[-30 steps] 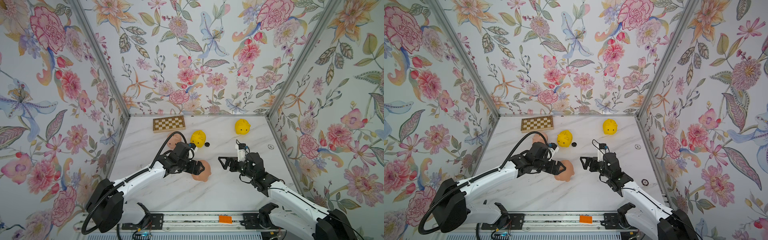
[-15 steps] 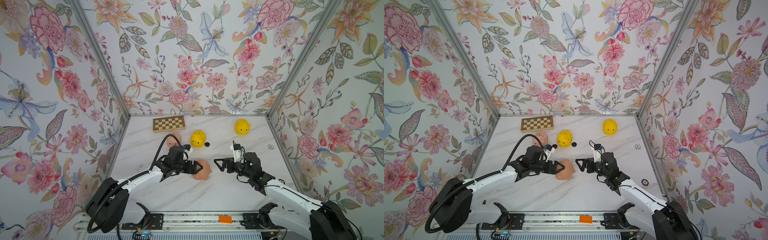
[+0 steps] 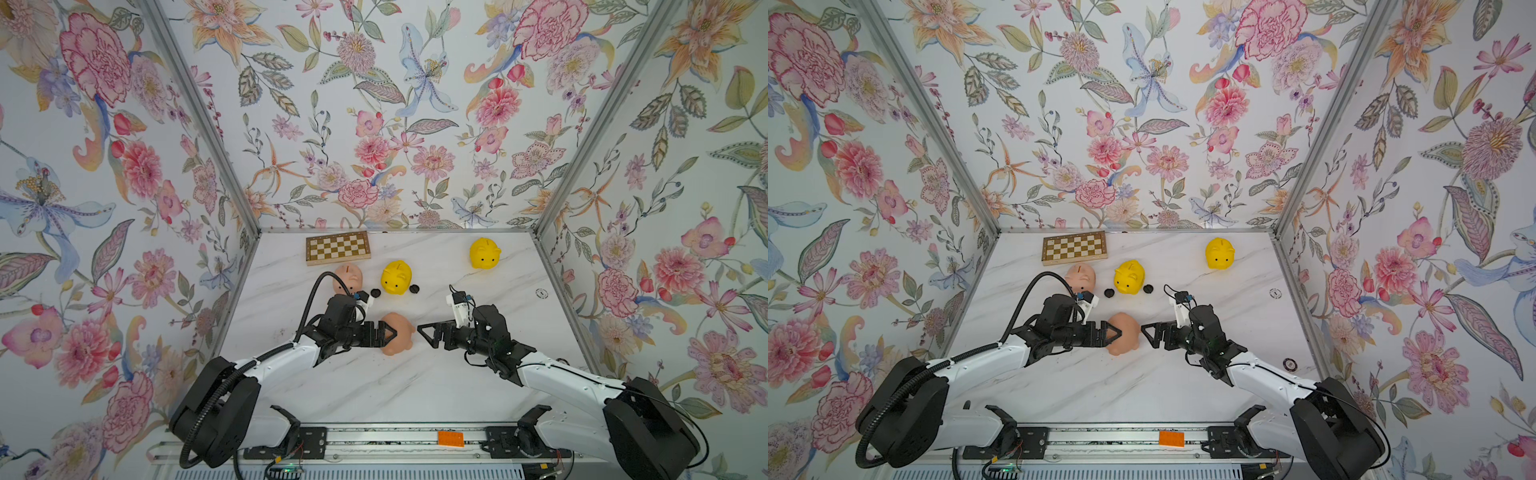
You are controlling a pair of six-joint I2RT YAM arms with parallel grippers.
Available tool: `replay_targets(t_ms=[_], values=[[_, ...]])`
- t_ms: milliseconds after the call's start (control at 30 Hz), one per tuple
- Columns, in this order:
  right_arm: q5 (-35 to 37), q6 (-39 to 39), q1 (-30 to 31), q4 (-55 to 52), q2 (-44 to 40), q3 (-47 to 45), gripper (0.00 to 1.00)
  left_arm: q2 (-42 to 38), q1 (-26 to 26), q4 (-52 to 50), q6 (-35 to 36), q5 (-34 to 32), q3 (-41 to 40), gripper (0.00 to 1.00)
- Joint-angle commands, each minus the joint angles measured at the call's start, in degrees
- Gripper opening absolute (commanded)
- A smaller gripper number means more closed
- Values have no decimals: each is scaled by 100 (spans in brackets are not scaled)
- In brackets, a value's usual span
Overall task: Open piggy banks
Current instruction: Adjust the piggy bank at the center of the board.
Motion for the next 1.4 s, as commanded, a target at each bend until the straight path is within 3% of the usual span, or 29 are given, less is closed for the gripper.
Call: replay_targets(t_ms=[0, 667, 1033, 1367], values=[[-12, 28, 95, 185, 134, 205, 99, -141, 138, -33, 81, 53, -99, 99], [-9, 13, 403, 306, 1060, 733, 99, -242, 565, -36, 212, 182, -276, 99], [857, -74, 741, -231, 1567, 1024, 98, -134, 591, -192, 357, 135, -32, 99], [1062, -122, 902, -285, 2140, 1317, 98, -261, 591, -452, 590, -260, 157, 99]])
